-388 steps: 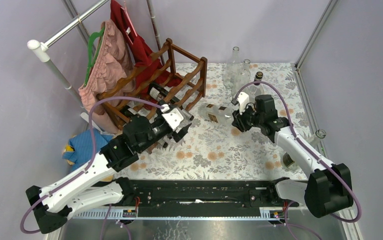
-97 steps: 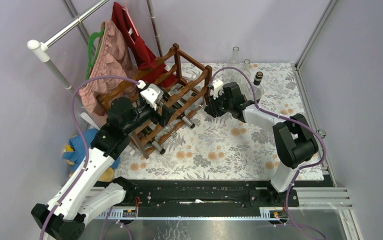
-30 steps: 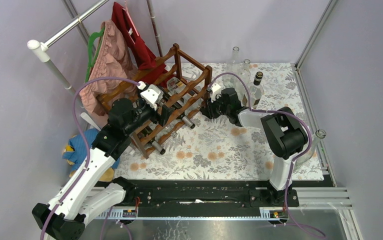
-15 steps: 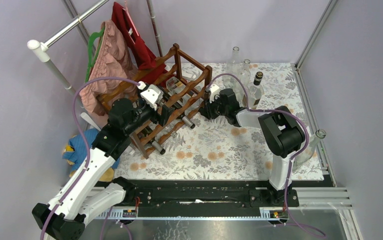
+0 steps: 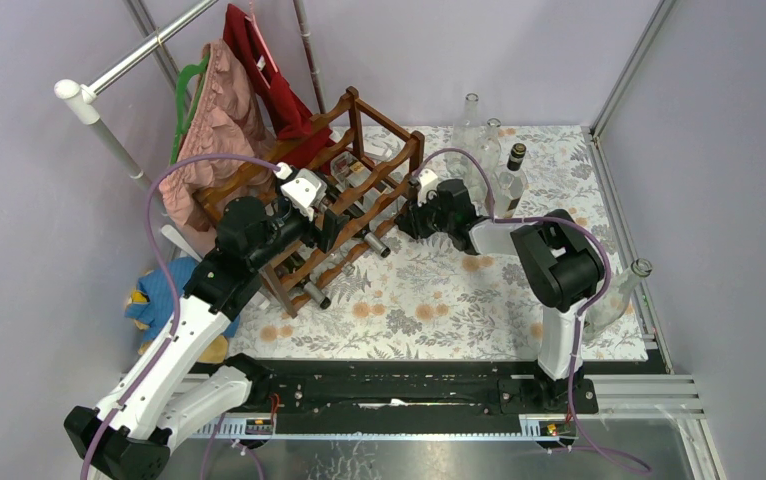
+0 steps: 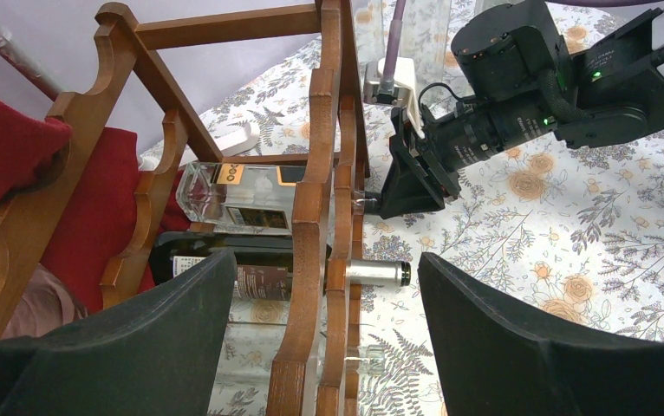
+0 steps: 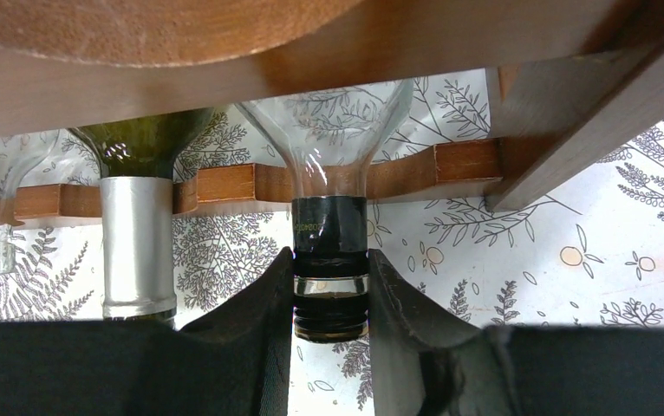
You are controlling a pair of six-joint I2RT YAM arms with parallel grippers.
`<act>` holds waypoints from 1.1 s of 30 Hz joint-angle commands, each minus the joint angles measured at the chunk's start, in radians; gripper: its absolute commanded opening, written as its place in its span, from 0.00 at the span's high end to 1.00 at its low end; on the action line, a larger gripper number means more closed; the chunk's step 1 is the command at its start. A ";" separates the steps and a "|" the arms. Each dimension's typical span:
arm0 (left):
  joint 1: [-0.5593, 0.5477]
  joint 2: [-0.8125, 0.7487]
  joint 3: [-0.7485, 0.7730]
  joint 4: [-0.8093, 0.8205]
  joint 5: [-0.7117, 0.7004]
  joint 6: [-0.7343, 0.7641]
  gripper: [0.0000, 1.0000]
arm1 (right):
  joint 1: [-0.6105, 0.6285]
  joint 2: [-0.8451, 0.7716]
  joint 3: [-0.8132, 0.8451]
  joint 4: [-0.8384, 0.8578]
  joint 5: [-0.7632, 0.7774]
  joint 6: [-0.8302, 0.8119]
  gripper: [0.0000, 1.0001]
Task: Put the wine bottle on the wine rack
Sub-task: Adjust the wine bottle in the wine rack.
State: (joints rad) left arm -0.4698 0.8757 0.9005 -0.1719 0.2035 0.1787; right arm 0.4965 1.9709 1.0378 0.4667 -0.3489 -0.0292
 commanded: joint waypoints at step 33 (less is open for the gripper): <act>0.008 -0.006 -0.013 0.071 0.017 0.022 0.16 | 0.075 0.043 -0.189 0.325 0.061 0.115 0.94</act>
State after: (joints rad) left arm -0.4694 0.8757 0.8986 -0.1703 0.2039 0.1875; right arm 0.5259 1.9823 0.9058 0.7818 -0.2760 0.0540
